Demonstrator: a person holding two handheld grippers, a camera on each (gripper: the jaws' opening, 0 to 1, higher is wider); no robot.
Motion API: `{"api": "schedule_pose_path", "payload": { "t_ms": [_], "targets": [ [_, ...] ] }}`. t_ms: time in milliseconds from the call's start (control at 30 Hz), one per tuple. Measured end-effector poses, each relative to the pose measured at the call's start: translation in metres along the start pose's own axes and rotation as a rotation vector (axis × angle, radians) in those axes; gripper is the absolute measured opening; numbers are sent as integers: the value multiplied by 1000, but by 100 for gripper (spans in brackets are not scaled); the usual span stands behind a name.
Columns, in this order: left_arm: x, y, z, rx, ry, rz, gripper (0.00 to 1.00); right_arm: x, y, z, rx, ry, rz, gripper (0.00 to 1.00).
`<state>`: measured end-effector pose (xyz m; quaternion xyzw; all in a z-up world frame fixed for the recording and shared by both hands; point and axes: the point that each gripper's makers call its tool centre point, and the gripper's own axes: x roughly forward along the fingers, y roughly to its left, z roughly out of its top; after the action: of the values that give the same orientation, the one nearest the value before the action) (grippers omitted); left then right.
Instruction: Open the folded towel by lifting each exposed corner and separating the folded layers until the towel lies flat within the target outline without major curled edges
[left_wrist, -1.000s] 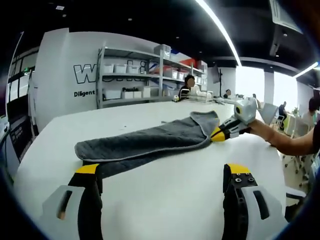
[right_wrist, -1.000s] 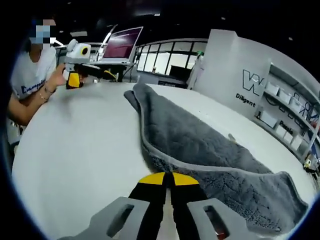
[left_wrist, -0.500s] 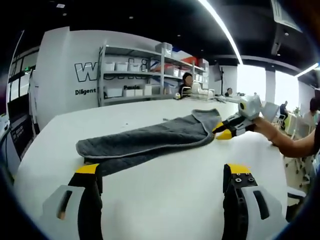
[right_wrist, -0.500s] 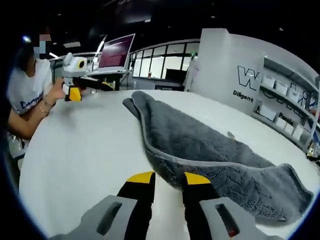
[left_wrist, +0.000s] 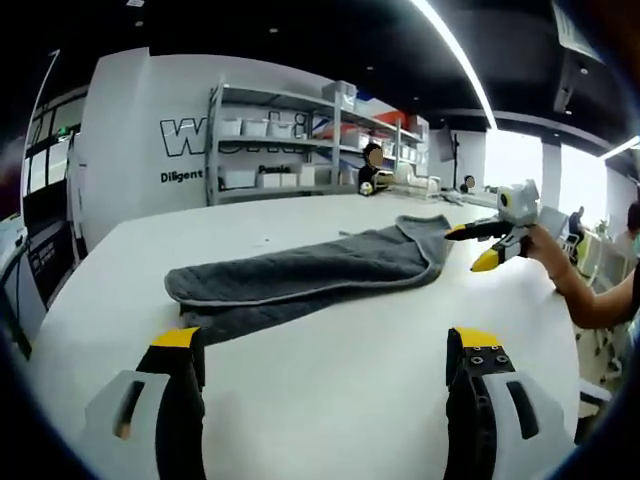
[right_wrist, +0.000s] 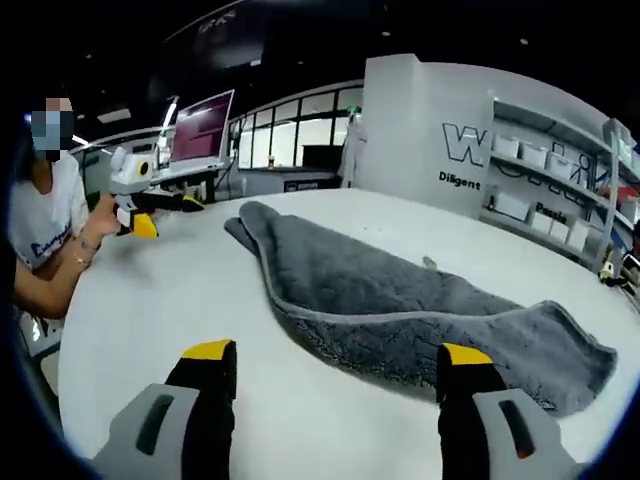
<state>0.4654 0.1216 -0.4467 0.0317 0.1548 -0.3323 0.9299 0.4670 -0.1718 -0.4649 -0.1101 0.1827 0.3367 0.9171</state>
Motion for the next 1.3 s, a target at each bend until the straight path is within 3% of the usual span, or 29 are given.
{"api": "schedule_pose_path", "payload": {
  "t_ms": [100, 667, 900, 1300],
  "targets": [
    [-1, 5, 0, -10, -4, 15, 99, -1, 1, -2, 7, 19, 2, 99],
    [8, 32, 2, -68, 1, 88, 97, -8, 15, 8, 4, -15, 57, 99],
    [16, 43, 3, -52, 45, 116, 97, -11, 20, 12, -3, -32, 72, 99],
    [43, 98, 14, -129, 27, 188, 88, -17, 32, 13, -3, -49, 93, 99]
  ]
}}
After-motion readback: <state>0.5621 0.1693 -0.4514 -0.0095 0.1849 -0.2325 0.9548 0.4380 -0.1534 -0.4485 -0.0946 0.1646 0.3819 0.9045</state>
